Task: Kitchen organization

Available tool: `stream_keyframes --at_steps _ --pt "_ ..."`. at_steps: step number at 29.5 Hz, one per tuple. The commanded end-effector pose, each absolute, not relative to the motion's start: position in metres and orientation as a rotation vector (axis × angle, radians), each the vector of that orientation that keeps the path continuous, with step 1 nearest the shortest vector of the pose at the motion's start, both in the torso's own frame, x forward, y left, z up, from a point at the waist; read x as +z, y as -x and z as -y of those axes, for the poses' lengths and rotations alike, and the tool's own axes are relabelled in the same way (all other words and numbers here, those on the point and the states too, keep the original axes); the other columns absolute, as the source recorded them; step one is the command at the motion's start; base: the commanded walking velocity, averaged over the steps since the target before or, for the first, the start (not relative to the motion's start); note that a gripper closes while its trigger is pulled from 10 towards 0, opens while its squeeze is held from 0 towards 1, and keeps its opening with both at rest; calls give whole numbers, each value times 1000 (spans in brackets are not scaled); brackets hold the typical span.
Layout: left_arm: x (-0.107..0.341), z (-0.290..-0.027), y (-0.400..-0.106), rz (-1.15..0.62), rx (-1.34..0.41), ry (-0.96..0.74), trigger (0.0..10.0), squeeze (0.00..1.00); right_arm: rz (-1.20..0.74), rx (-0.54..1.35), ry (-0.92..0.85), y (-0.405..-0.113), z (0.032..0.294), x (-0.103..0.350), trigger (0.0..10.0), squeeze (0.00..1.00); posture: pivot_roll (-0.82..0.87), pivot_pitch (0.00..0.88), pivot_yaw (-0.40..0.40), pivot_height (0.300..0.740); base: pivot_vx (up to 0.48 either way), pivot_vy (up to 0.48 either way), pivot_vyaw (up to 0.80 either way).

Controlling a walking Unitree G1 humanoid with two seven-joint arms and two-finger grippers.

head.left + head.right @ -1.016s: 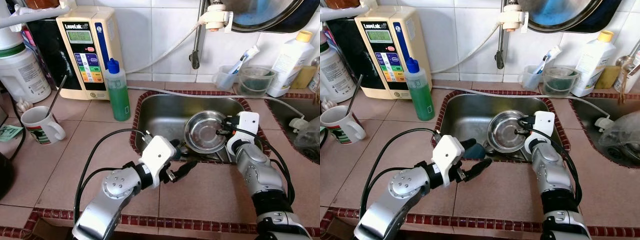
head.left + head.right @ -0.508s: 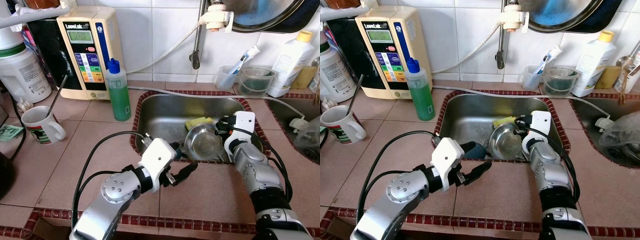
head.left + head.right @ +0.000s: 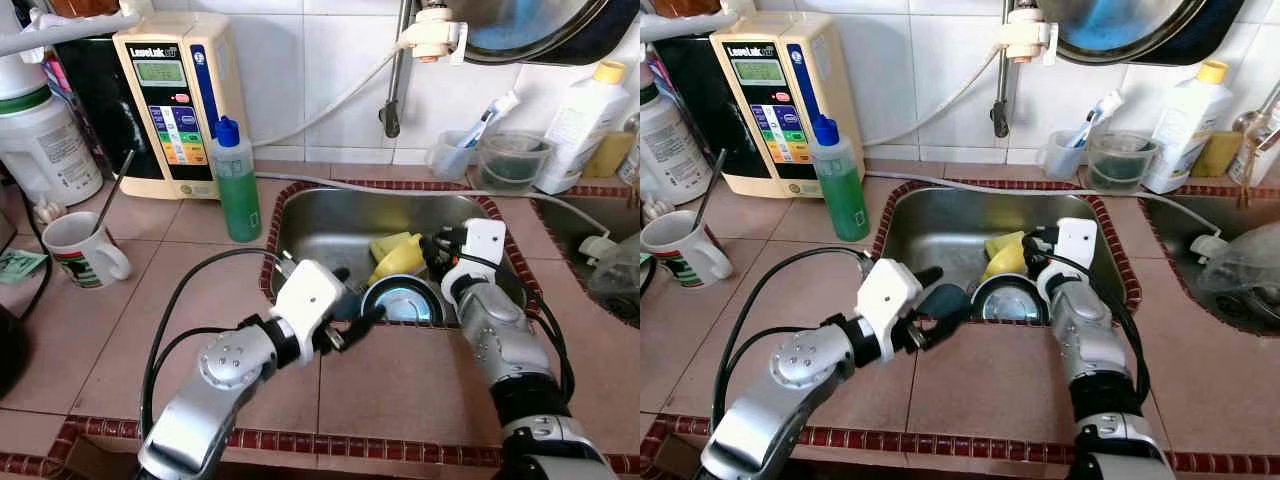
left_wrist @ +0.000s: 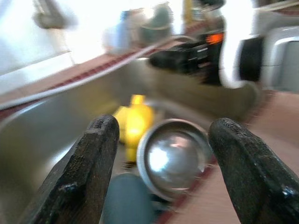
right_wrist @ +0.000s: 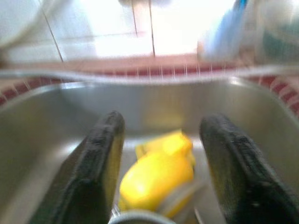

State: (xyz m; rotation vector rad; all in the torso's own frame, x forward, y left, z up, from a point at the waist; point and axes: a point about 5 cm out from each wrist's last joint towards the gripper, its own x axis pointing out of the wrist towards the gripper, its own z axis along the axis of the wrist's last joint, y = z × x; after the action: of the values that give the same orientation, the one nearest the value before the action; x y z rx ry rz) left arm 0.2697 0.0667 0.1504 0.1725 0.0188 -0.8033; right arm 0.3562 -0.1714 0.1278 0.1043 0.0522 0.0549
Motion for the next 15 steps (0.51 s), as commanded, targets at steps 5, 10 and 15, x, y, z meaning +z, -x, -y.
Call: stream_keyframes --at_steps 5,10,15 --pt "132 -91 -298 -174 -567 -32 10000 0 65 95 -13 -347 154 133 10000 1000 66 0 18 740 0 0 0" --pt "127 -105 -315 -190 -423 92 10000 0 102 96 -54 -338 144 131 10000 1000 62 0 5 740 0 0 0" --pt "129 -116 -328 -141 -317 112 10000 0 149 56 -57 -332 142 134 10000 1000 64 0 -16 740 0 0 0"
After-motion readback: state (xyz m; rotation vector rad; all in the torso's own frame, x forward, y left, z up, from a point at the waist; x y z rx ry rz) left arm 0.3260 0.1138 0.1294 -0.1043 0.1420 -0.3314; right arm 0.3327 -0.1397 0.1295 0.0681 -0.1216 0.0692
